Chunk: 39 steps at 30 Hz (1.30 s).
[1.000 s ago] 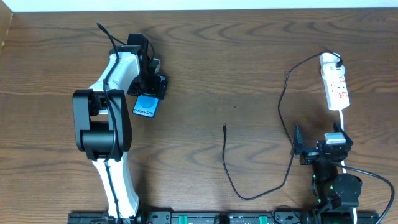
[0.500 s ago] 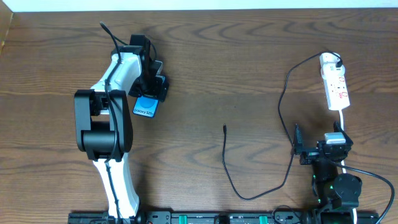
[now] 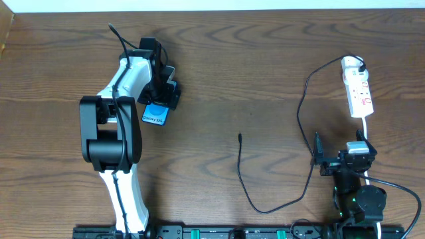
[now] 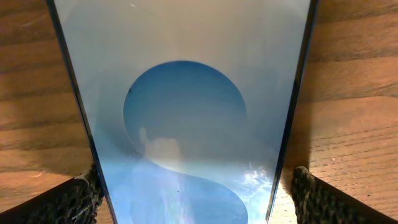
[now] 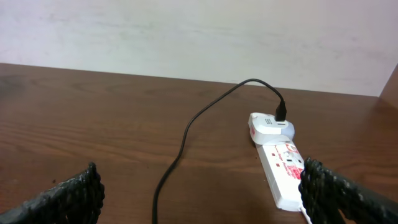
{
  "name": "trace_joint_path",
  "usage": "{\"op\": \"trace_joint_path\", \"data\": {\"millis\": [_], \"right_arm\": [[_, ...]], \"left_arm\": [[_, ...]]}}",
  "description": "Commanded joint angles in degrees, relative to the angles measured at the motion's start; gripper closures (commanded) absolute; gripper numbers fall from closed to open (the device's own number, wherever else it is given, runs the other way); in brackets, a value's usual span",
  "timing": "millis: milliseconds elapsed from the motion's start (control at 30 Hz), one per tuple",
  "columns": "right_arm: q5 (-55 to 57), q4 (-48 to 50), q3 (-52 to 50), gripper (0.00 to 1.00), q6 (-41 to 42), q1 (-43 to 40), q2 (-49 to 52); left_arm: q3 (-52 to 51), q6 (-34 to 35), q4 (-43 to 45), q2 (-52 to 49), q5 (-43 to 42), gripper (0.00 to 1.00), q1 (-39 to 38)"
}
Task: Plug charger to phone and switch on socket
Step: 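Close the left gripper on the phone's long edges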
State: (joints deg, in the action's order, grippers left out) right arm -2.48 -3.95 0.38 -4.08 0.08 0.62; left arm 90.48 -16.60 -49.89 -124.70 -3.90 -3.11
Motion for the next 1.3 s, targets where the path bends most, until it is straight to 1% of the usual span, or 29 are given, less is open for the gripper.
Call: {"op": "trace_joint_path", "data": {"millis": [0,200,333,900,1000,1100,1267], "right_arm": [[0.46,-0.26,-0.07,0.01,-0.72,0.39,-0.35],[0.44,-0.24,-0.07,0.01,-0.72,0.39,-0.35],[0.44,-0.24,-0.07,0.01,-0.72,0.39,-0.35],[0.46,-0.24,-0.07,0.01,-0.72,0.39,-0.35],[0.44,-0.24,-0.07,0.01,-0.72,0.39,-0.35],[0.44,-0.26,-0.07,0.01,-0.72,0.39,-0.35],[0.44,-0.24,-0.07,0.01,-0.72,0.39,-0.35]], "left_arm": [[-2.21,-0.96,0.81,-2.34,-1.4,0.02,-0.5],[-2.21,-0.96,0.79,-2.34,-1.33,0.02,-0.5],[-2.29,-0.96,0.68,-2.34,1.86,0.02,-0.5],[-2.29,-0.94,0.55,-2.34,1.81,0.02,-0.5],[-2.29,-0.96,0.55,-2.34,1.84,0.0,-0.5],[-2.29,-0.96,0.55,-2.34,1.84,0.04,-0.5],[-2.29,-0.96,0.57,-2.34,1.84,0.08,-0.5]]}}
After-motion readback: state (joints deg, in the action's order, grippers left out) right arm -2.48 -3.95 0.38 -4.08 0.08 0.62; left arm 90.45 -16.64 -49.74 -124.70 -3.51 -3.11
